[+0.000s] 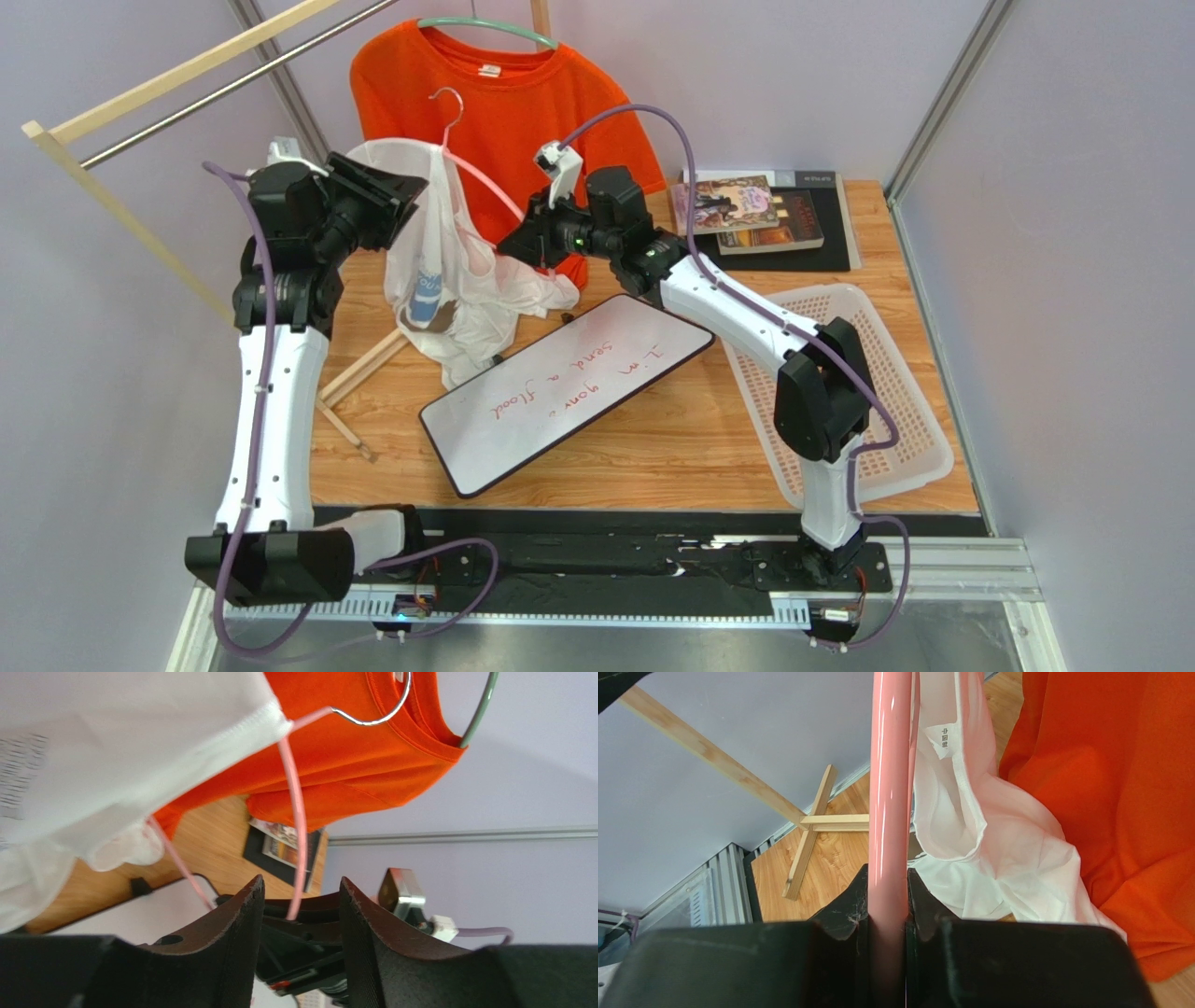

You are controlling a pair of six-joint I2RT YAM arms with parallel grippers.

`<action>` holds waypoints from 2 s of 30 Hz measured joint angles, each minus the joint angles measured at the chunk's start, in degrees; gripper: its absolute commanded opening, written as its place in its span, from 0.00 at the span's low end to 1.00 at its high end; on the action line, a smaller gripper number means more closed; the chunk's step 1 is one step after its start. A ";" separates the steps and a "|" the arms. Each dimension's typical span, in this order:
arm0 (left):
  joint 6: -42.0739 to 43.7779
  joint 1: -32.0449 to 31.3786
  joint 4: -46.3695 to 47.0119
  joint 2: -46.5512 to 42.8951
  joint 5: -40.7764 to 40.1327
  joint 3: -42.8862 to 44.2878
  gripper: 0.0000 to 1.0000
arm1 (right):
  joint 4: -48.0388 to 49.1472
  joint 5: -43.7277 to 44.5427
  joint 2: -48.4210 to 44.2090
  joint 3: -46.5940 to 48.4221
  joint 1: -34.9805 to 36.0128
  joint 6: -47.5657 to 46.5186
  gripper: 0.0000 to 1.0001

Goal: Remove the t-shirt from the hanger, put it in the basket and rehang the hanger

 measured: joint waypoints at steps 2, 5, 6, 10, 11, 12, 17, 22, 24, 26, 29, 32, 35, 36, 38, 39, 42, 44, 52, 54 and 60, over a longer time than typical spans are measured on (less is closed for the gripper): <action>3.37 0.72 -1.88 -1.66 -2.27 0.07 0.58 | 0.26 -0.83 -0.94 -0.94 -0.35 1.05 0.00; 8.94 0.81 -3.45 -2.03 -4.66 1.05 0.63 | 1.22 -2.14 -2.71 -2.82 -0.70 2.36 0.00; 10.62 0.81 -3.43 -1.68 -4.90 1.31 0.64 | 1.40 -2.64 -3.19 -3.13 -0.72 2.86 0.00; 16.46 0.81 -2.43 1.07 -4.52 1.77 0.65 | 2.38 -4.44 -4.15 -3.28 -0.72 4.28 0.00; 17.66 0.81 -2.10 1.95 -4.09 1.77 0.65 | 2.67 -4.94 -4.28 -3.28 -0.72 4.50 0.00; 18.88 0.81 -1.64 2.89 -3.52 1.77 0.65 | 2.82 -5.51 -4.42 -3.28 -0.72 4.76 0.00; 23.76 -0.04 -0.81 5.44 -2.71 1.84 0.66 | 3.96 -7.08 -4.48 -3.69 -0.70 5.79 0.00; 26.40 -0.52 -0.37 5.92 -2.75 2.56 0.65 | 4.09 -7.98 -4.48 -3.74 -0.70 6.38 0.00; 26.64 -0.66 -0.22 6.27 -2.71 3.23 0.65 | 4.17 -8.17 -4.48 -3.74 -0.70 6.58 0.00; 26.73 -0.70 0.09 6.80 -2.69 3.78 0.65 | 4.35 -8.33 -4.48 -3.74 -0.70 6.82 0.00; 26.73 -0.98 0.52 7.76 -2.73 4.20 0.64 | 4.46 -8.68 -4.48 -3.74 -0.70 7.10 0.00; 26.82 -1.51 0.48 9.05 -2.69 4.94 0.58 | 4.46 -8.90 -4.48 -3.76 -0.70 7.23 0.00; 27.23 -1.88 0.50 10.16 -2.99 5.57 0.36 | 4.61 -9.18 -4.55 -3.98 -0.66 7.23 0.00; 27.19 -1.92 0.46 10.38 -3.10 5.70 0.28 | 4.81 -9.20 -4.70 -4.33 -0.63 7.23 0.00; 27.23 -1.92 0.17 10.86 -3.23 6.25 0.07 | 4.87 -9.16 -5.20 -5.11 -0.55 7.23 0.00; 26.99 -1.92 -0.15 11.08 -3.39 6.64 0.02 | 4.85 -9.14 -5.68 -5.79 -0.50 7.21 0.00; 26.25 -1.92 -1.86 11.74 -4.96 8.63 0.00 | 4.55 -8.90 -7.34 -7.72 -0.33 6.93 0.00; 25.59 -1.92 -2.56 11.76 -5.84 9.31 0.00 | 4.33 -8.63 -8.50 -8.85 -0.33 6.54 0.00; 19.63 -1.90 -4.63 11.76 -10.40 9.75 0.00 | 0.76 -7.58 -16.26 -15.39 -0.72 2.08 0.00; 18.71 -1.81 -5.16 11.93 -10.84 10.21 0.00 | -0.22 -7.30 -19.15 -18.27 -0.85 0.94 0.00; 17.05 -1.73 -6.99 12.81 -11.04 11.32 0.00 | -2.99 -5.31 -28.00 -25.18 -2.34 -0.94 0.00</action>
